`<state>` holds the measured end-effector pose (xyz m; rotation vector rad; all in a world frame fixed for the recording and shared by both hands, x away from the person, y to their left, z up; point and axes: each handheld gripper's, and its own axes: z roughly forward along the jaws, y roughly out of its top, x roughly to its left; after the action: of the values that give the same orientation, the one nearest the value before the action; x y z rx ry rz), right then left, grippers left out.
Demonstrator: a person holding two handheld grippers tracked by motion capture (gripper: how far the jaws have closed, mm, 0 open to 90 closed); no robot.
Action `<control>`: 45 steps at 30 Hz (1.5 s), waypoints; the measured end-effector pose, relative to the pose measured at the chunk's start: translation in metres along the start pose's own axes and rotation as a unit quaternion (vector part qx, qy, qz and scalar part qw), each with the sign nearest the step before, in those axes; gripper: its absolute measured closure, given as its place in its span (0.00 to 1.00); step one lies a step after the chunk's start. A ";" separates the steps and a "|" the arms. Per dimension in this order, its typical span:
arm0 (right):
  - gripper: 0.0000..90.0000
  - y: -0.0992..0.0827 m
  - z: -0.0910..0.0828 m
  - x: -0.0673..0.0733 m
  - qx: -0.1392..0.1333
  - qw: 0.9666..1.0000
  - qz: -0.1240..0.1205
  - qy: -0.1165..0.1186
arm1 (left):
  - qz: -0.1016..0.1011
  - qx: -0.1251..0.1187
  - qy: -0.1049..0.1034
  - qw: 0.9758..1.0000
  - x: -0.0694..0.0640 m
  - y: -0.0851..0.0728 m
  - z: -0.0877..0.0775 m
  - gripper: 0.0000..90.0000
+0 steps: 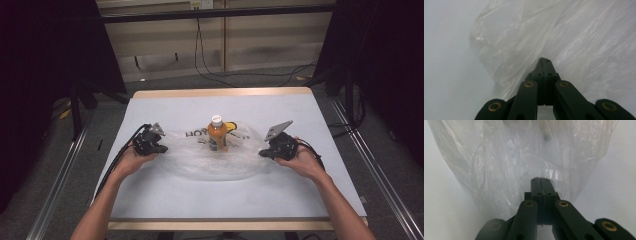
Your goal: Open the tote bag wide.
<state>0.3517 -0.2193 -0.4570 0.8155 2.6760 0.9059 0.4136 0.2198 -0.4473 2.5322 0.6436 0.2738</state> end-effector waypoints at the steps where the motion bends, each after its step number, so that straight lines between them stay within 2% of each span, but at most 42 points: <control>1: 1.00 0.001 -0.003 0.000 -0.005 1.000 -0.004 0.002 | 0.000 -0.012 -0.003 1.000 -0.002 0.002 -0.003 1.00; 3: 1.00 0.004 -0.008 0.001 -0.023 1.000 0.003 0.005 | 0.003 -0.029 -0.004 1.000 -0.007 0.005 -0.012 1.00; 4: 1.00 0.006 -0.011 0.001 -0.031 0.999 0.004 0.007 | 0.015 -0.031 -0.005 0.999 -0.008 0.008 -0.016 1.00; 5: 1.00 0.008 -0.014 0.002 -0.040 0.999 0.007 0.009 | 0.014 -0.036 -0.003 0.999 -0.012 0.010 -0.018 1.00; 8: 1.00 0.015 -0.020 0.005 -0.058 0.998 0.001 0.014 | 0.026 -0.045 -0.013 0.999 -0.020 0.017 -0.023 1.00; 12: 1.00 0.026 -0.025 0.009 -0.076 0.997 -0.008 0.020 | 0.035 -0.066 -0.022 0.997 -0.031 0.028 -0.023 1.00; 15: 1.00 0.036 -0.025 0.008 -0.088 0.996 -0.010 0.022 | 0.046 -0.065 -0.035 0.996 -0.033 0.037 -0.022 1.00; 16: 1.00 0.040 -0.024 0.007 -0.087 0.996 -0.011 0.023 | 0.037 -0.074 -0.038 0.996 -0.035 0.039 -0.019 1.00; 17: 1.00 0.045 -0.023 0.007 -0.086 0.996 -0.014 0.022 | 0.049 -0.063 -0.045 0.996 -0.036 0.043 -0.017 1.00; 18: 1.00 0.050 -0.021 0.006 -0.084 0.996 -0.014 0.025 | 0.054 -0.066 -0.040 0.996 -0.037 0.045 -0.014 1.00; 21: 1.00 0.063 -0.015 0.003 -0.077 0.996 -0.020 0.028 | 0.050 -0.065 -0.051 0.995 -0.042 0.054 -0.005 1.00; 25: 1.00 0.080 -0.001 0.002 -0.061 0.997 -0.032 0.037 | 0.061 -0.058 -0.059 0.995 -0.046 0.064 0.011 1.00; 26: 1.00 0.083 0.004 0.003 -0.055 0.997 -0.033 0.038 | 0.051 -0.060 -0.062 0.995 -0.047 0.066 0.015 1.00; 27: 1.00 0.085 0.008 0.003 -0.048 0.997 -0.035 0.038 | 0.059 -0.053 -0.063 0.995 -0.046 0.068 0.018 1.00; 28: 1.00 0.088 0.012 0.002 -0.042 0.998 -0.036 0.040 | 0.051 -0.056 -0.062 0.995 -0.048 0.070 0.022 1.00; 29: 1.00 0.089 0.016 0.003 -0.036 0.998 -0.036 0.042 | 0.059 -0.047 -0.064 0.995 -0.047 0.072 0.024 1.00; 30: 1.00 0.091 0.020 0.002 -0.028 0.998 -0.036 0.041 | 0.051 -0.051 -0.068 0.995 -0.047 0.073 0.028 1.00; 32: 1.00 0.093 0.027 0.001 -0.022 0.998 -0.032 0.048 | 0.057 -0.045 -0.069 0.995 -0.046 0.076 0.032 1.00; 33: 1.00 0.093 0.030 0.001 -0.018 0.998 -0.032 0.047 | 0.046 -0.050 -0.069 0.995 -0.047 0.076 0.035 1.00; 34: 1.00 0.093 0.033 0.000 -0.013 0.998 -0.032 0.049 | 0.057 -0.045 -0.071 0.995 -0.045 0.078 0.035 1.00; 35: 1.00 0.093 0.036 -0.001 -0.009 0.998 -0.033 0.050 | 0.049 -0.052 -0.069 0.995 -0.046 0.078 0.037 1.00; 37: 1.00 0.092 0.041 -0.001 -0.002 0.998 -0.032 0.050 | 0.052 -0.054 -0.073 0.995 -0.045 0.079 0.038 1.00; 38: 1.00 0.092 0.043 -0.001 0.003 0.998 -0.029 0.054 | 0.045 -0.058 -0.074 0.995 -0.046 0.080 0.039 1.00; 45: 1.00 0.091 0.060 -0.004 0.026 0.998 -0.019 0.061 | 0.048 -0.048 -0.084 0.994 -0.055 0.077 0.050 1.00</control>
<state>0.4156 -0.1317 -0.4490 0.7408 2.8199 0.9084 0.4111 0.1128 -0.4531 2.4651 0.4343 0.1207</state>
